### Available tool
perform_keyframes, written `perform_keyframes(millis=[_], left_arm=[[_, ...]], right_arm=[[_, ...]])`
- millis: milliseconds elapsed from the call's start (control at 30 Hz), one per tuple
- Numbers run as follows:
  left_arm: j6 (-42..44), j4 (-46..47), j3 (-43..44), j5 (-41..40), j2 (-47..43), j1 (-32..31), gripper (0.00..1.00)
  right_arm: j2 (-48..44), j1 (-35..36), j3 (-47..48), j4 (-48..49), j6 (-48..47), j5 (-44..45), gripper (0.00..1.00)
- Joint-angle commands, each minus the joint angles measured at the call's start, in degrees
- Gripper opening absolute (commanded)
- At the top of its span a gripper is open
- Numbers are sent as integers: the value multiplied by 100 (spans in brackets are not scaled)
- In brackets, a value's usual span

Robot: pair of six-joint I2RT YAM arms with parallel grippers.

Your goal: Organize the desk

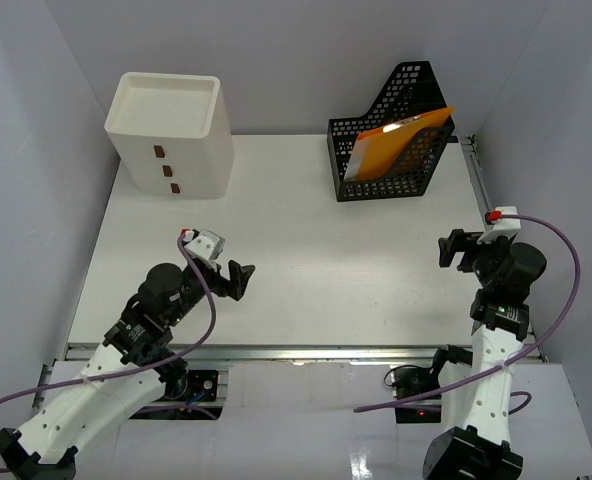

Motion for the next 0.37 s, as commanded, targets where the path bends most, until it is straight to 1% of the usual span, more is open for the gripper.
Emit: perform_keyframes(millis=[0,267,333], left_arm=[[-15,30,-54,-104,44,29,98],[-5,13,-61,-99,24,29,98],[-5,12,-69,-108,23,29,98]], right_arm=[[-80,-56,48,68,166,78,90],[-250,-103,-57,217,232,95,90],[-283,-103,-91,229,120,-70,90]])
